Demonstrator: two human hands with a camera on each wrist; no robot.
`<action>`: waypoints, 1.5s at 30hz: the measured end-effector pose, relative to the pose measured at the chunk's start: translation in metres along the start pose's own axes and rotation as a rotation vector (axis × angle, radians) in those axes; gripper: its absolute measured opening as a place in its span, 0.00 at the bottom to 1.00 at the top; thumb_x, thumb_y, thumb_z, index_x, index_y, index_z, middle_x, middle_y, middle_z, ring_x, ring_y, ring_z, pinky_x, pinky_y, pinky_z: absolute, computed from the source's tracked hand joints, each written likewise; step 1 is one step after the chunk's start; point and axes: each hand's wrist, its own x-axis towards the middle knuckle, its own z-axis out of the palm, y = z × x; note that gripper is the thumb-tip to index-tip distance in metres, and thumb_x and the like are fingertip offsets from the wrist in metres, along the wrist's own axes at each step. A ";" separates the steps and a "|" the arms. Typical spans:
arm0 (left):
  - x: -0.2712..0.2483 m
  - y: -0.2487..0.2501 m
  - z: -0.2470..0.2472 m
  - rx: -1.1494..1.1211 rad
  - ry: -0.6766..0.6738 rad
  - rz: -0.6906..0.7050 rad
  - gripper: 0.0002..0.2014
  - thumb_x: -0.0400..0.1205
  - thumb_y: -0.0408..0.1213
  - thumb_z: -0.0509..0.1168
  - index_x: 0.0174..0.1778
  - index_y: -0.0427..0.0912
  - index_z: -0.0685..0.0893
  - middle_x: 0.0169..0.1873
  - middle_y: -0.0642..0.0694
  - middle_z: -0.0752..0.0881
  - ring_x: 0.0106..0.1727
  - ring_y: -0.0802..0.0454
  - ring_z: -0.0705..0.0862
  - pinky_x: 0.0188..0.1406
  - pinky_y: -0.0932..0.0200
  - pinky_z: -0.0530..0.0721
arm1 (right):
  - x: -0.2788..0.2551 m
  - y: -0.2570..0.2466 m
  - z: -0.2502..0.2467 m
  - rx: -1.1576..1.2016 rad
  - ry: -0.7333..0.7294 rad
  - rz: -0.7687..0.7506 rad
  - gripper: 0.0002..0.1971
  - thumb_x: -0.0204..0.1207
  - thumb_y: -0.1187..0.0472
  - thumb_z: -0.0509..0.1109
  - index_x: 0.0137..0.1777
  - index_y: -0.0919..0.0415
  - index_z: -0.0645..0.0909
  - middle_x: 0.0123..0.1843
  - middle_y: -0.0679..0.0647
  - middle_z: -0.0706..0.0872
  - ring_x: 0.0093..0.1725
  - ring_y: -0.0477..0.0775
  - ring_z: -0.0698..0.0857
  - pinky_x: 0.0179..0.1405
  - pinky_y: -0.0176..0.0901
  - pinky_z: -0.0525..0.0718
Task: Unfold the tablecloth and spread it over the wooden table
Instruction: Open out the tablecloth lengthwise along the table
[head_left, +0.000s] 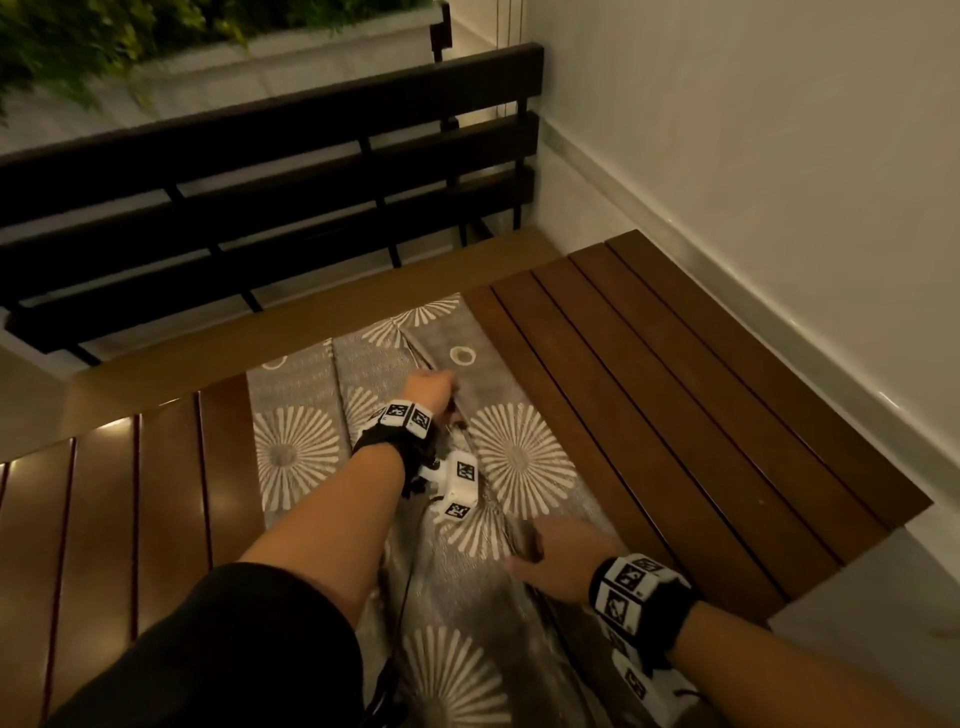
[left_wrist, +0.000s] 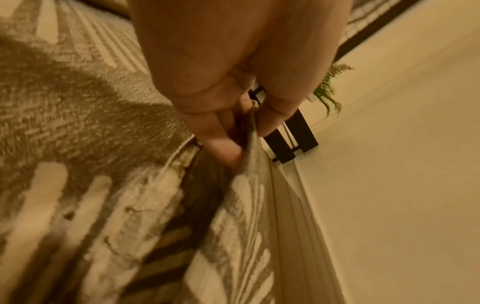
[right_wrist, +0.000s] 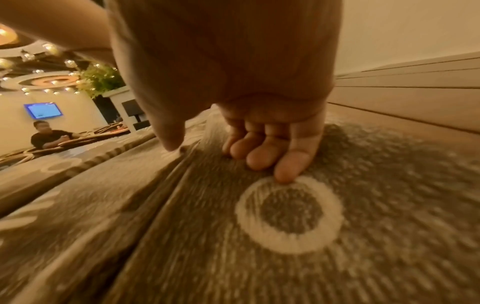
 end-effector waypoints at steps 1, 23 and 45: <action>0.000 0.000 0.001 -0.059 -0.022 -0.009 0.05 0.78 0.25 0.61 0.45 0.38 0.73 0.33 0.40 0.75 0.31 0.44 0.76 0.28 0.52 0.81 | 0.000 -0.002 0.003 -0.015 0.018 0.005 0.17 0.74 0.40 0.64 0.53 0.52 0.76 0.48 0.50 0.83 0.47 0.51 0.82 0.46 0.46 0.82; 0.008 0.077 0.131 0.094 -0.135 0.260 0.13 0.84 0.40 0.63 0.62 0.41 0.71 0.52 0.41 0.80 0.48 0.43 0.85 0.54 0.42 0.85 | -0.007 0.154 -0.115 0.506 -0.143 0.136 0.17 0.68 0.53 0.76 0.55 0.54 0.80 0.55 0.54 0.86 0.51 0.53 0.85 0.52 0.48 0.85; -0.007 -0.015 0.118 0.854 -0.119 0.443 0.30 0.79 0.37 0.67 0.78 0.43 0.66 0.73 0.39 0.73 0.69 0.40 0.77 0.66 0.51 0.76 | 0.045 0.147 -0.140 -0.467 0.187 -0.373 0.11 0.76 0.57 0.60 0.54 0.59 0.78 0.58 0.58 0.76 0.58 0.61 0.74 0.53 0.52 0.70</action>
